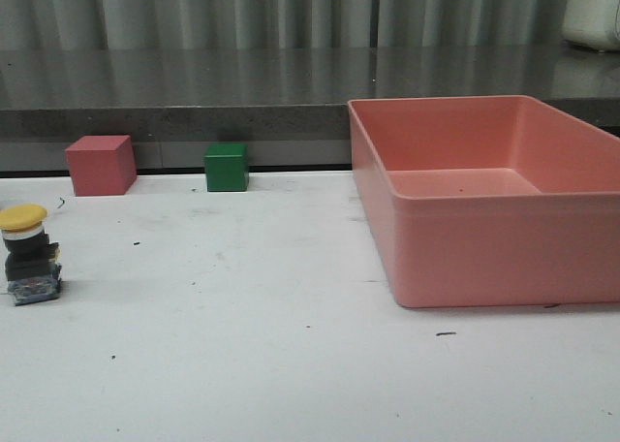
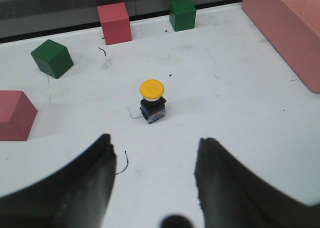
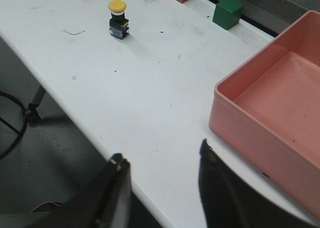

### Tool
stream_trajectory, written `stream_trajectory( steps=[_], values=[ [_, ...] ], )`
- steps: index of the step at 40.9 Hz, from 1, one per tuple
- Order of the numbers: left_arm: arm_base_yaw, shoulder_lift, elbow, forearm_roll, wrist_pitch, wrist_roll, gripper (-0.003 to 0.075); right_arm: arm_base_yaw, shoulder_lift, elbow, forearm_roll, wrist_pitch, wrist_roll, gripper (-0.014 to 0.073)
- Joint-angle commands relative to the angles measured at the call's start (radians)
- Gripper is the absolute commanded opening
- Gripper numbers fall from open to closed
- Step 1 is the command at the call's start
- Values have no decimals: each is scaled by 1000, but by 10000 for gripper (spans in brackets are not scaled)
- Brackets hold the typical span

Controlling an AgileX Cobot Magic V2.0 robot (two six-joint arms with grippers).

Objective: Place and stand button with both arms

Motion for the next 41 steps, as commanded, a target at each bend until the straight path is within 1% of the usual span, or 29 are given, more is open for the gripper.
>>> stream_trajectory(
  steps=[1, 3, 6, 7, 22, 26, 28, 33, 35, 37, 41],
  values=[
    [-8, 9, -25, 18, -73, 8, 140, -2, 5, -26, -6, -55, -9, 126],
    [-8, 9, -25, 18, -71, 8, 80, -2, 5, -26, -6, -45, -9, 34],
    [-8, 9, -25, 18, -71, 8, -13, -2, 5, -26, -6, -42, -9, -53],
    [-8, 9, -25, 18, -71, 8, -19, -2, 5, -26, -6, -42, -9, -73],
    [-8, 9, -25, 18, -71, 8, -20, -2, 5, -26, -6, -42, -9, -69],
    [-5, -17, 1, 18, -92, 8, -20, -2, 5, -26, -6, -42, -9, -69],
    [14, -36, 22, 18, -109, 8, -20, -2, 5, -26, -6, -42, -9, -69],
    [107, -113, 125, 26, -249, 8, -20, -2, 5, -26, -6, -42, -9, -69],
    [149, -159, 182, -2, -332, 8, -20, -2, 5, -26, -6, -42, -9, -69],
    [188, -199, 243, -31, -442, 8, -20, -2, 5, -26, -6, -42, -9, -69],
    [259, -258, 379, -91, -594, 8, -20, -2, 5, -26, -6, -42, -9, -69]
  ],
)
